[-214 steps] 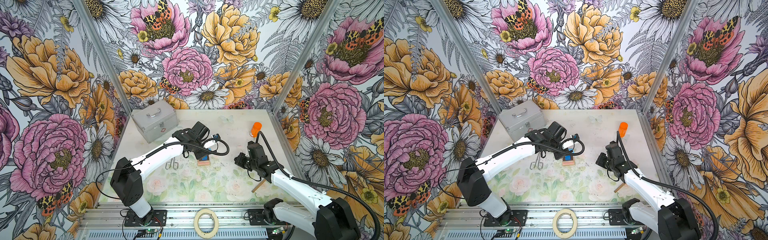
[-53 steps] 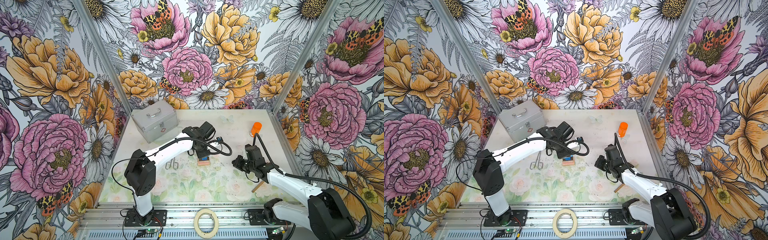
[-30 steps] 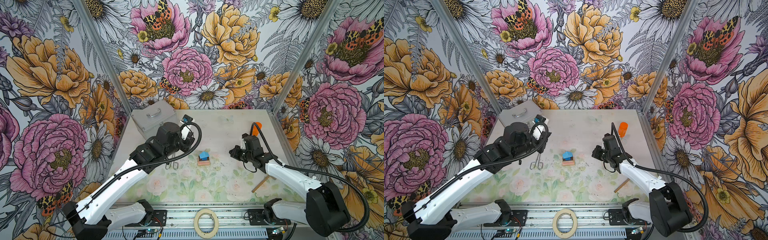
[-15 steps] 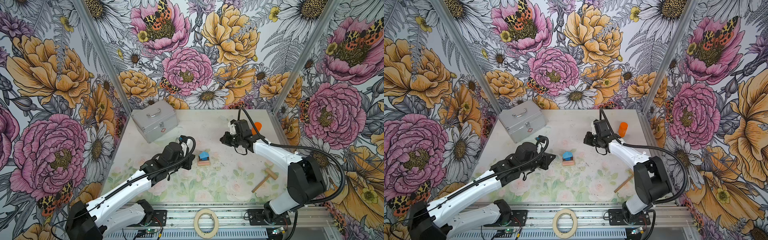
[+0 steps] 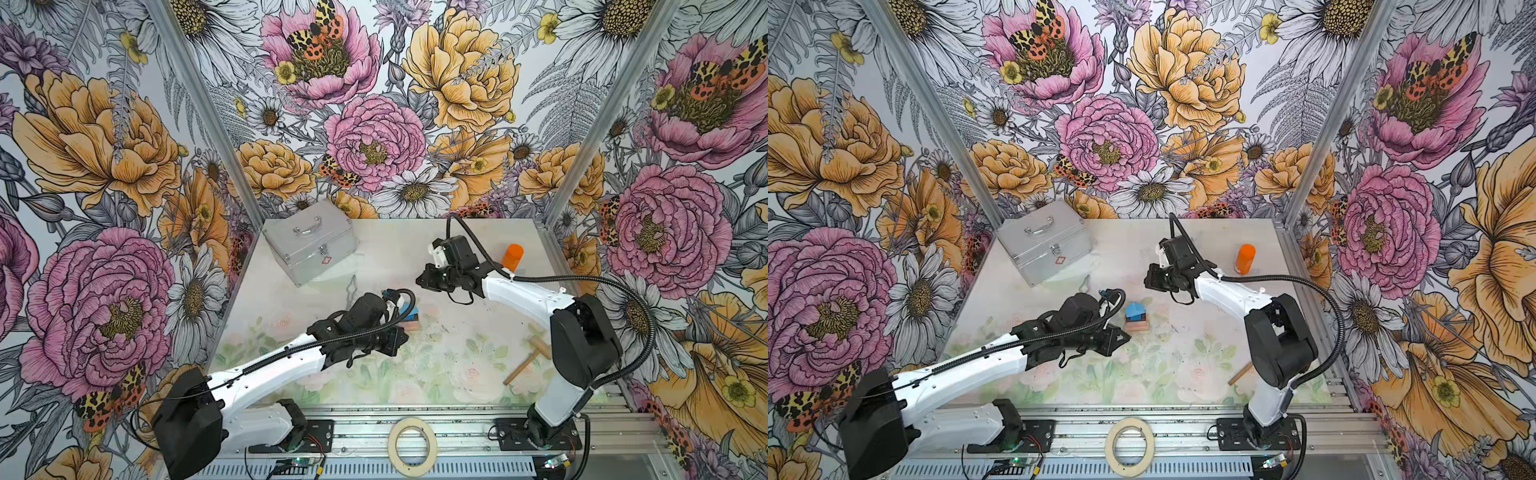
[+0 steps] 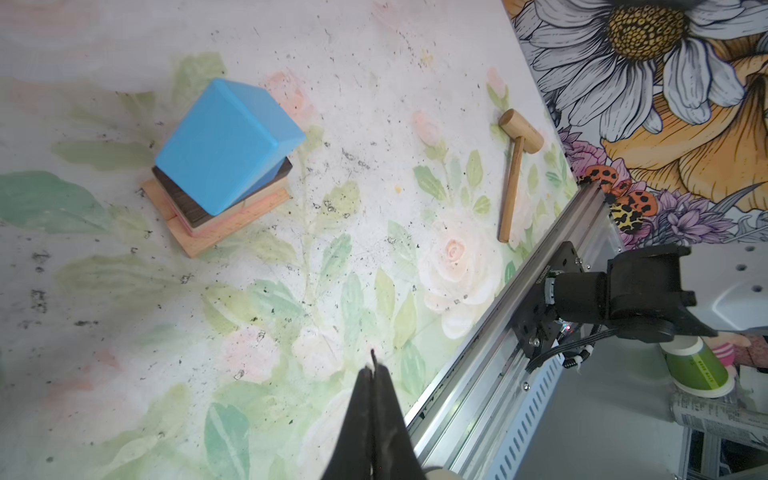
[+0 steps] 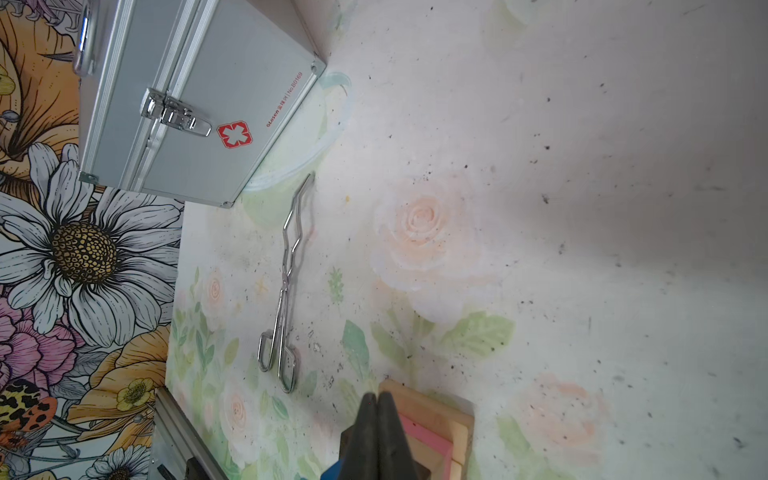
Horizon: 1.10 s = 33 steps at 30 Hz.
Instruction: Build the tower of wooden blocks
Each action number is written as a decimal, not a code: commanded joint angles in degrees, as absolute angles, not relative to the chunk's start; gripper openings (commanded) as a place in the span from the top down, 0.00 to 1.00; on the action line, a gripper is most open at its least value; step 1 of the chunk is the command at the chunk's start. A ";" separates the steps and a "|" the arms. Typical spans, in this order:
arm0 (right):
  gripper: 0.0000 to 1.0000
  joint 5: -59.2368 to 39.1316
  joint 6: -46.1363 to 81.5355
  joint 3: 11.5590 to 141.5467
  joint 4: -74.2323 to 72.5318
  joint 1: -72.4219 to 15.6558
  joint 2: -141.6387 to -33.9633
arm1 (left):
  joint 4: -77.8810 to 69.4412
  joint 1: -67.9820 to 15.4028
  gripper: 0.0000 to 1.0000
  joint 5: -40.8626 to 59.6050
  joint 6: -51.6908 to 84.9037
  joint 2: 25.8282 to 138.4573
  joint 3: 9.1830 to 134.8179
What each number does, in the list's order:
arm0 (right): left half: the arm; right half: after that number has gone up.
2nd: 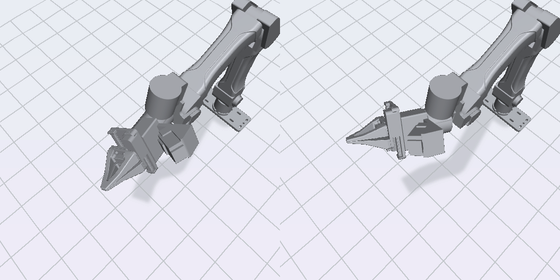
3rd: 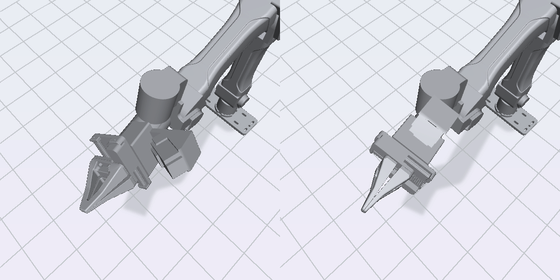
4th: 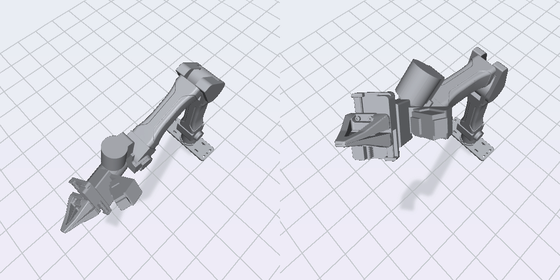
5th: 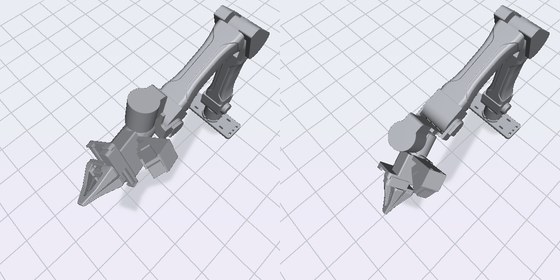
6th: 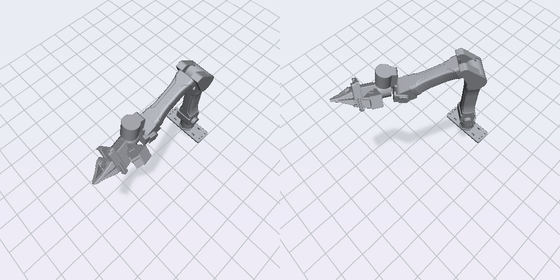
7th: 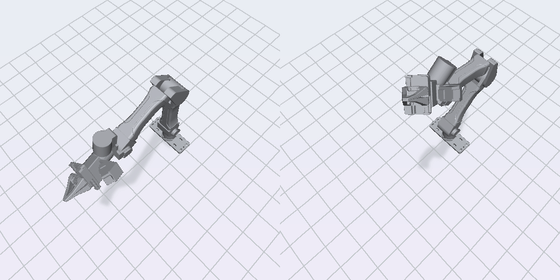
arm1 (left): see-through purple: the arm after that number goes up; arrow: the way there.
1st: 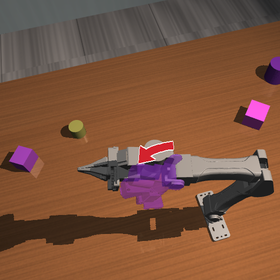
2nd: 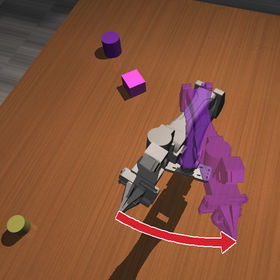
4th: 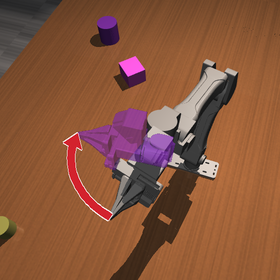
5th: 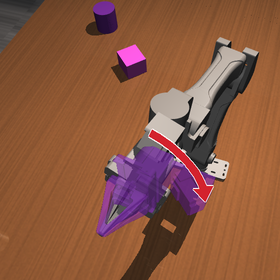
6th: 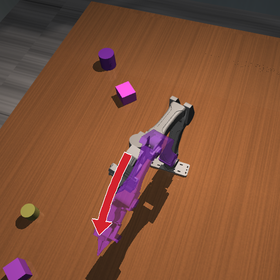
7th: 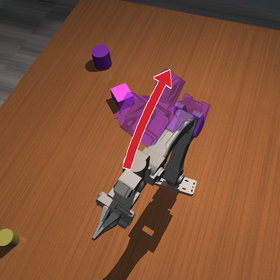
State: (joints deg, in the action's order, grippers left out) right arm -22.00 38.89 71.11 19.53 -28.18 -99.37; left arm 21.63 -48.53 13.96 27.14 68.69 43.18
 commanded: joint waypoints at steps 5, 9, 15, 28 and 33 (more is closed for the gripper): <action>1.00 -22.76 38.19 72.01 19.22 -29.75 -99.76 | 20.71 -48.69 1.00 14.93 27.51 70.70 44.47; 1.00 -23.07 38.18 71.89 19.22 -30.16 -100.08 | 20.08 -48.69 1.00 13.74 27.60 71.31 44.38; 1.00 -23.21 38.32 72.22 19.17 -30.62 -100.89 | 18.72 -47.92 1.00 12.85 27.26 73.14 45.17; 1.00 -23.57 39.24 71.73 18.08 -31.30 -101.56 | 18.91 -45.12 1.00 14.33 25.05 76.68 47.79; 1.00 -23.81 39.39 71.58 17.69 -31.51 -101.79 | 18.89 -44.30 1.00 14.86 24.55 77.59 48.16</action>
State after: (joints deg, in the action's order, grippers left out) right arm -22.83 39.13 71.11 19.46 -30.85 -100.77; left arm 19.99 -44.93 14.20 26.41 76.88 46.74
